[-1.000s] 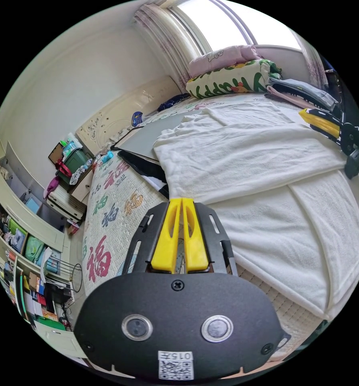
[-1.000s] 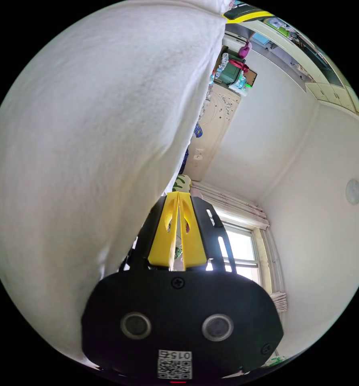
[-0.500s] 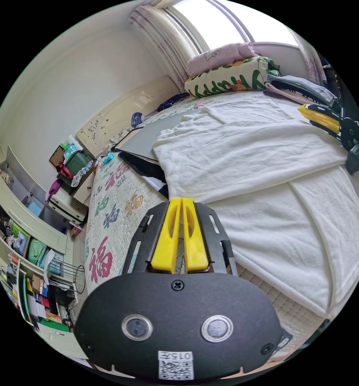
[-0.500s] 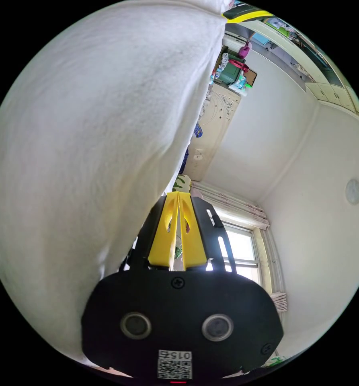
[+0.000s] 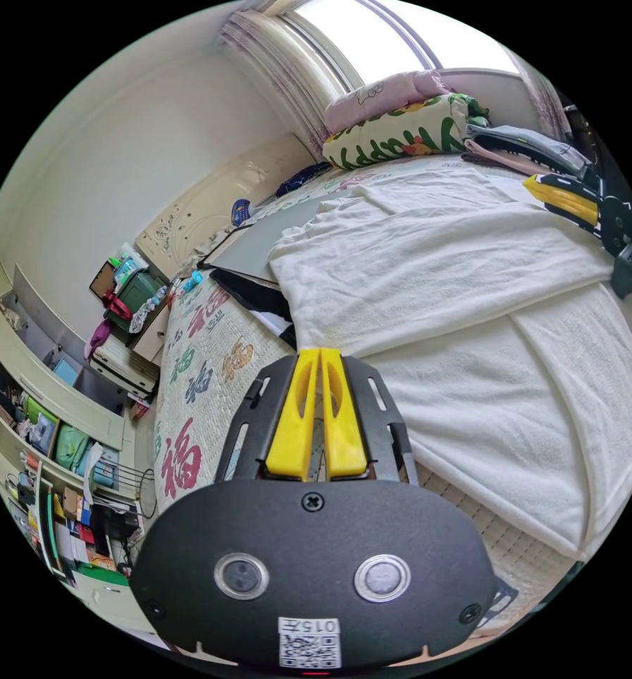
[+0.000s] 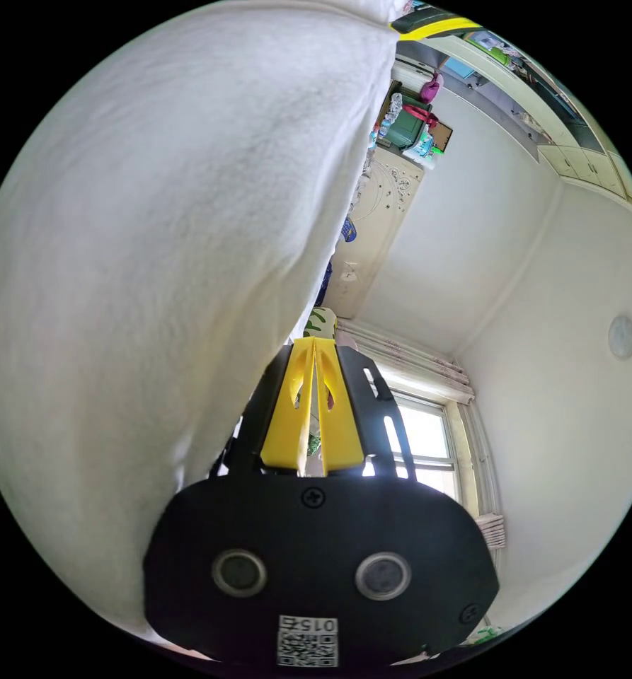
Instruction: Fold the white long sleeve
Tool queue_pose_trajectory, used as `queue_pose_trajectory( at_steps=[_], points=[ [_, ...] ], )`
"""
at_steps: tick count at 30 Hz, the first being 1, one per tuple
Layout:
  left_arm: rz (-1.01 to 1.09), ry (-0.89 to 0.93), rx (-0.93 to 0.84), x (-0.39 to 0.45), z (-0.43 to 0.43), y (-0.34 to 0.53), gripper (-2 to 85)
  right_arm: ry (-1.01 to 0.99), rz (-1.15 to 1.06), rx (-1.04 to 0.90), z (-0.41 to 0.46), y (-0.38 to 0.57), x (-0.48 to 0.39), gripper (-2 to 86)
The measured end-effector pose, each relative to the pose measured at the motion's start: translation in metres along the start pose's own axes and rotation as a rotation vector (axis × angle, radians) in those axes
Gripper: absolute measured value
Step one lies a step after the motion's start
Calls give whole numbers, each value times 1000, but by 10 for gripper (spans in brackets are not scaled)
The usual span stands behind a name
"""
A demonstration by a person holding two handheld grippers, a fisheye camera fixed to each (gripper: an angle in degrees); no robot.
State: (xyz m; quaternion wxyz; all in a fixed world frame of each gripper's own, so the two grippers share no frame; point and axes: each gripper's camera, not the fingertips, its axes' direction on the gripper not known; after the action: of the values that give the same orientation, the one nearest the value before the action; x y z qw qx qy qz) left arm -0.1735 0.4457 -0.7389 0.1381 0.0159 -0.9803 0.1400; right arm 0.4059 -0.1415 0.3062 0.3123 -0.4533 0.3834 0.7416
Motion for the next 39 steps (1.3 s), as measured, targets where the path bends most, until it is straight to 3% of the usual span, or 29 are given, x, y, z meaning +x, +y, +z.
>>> queue_pose_trajectory(
  at_steps=[29, 32, 34, 37, 39],
  points=[
    [11, -17, -12, -20, 38, 26, -2, -16, 2, 8, -171, 36, 178, -10],
    [-17, 11, -2, -34, 39, 33, -1, -10, 59, 115, -189, 53, 207, -10],
    [-78, 19, 16, -50, 35, 39, 0, -100, 92, 246, -197, 80, 233, -10],
    [-227, 6, 105, -87, 18, 46, 2, -440, 369, 285, -164, 119, 326, -10],
    [-314, 43, 166, -111, 13, 46, 5, -553, 555, 329, -131, 144, 382, -9]
  ],
)
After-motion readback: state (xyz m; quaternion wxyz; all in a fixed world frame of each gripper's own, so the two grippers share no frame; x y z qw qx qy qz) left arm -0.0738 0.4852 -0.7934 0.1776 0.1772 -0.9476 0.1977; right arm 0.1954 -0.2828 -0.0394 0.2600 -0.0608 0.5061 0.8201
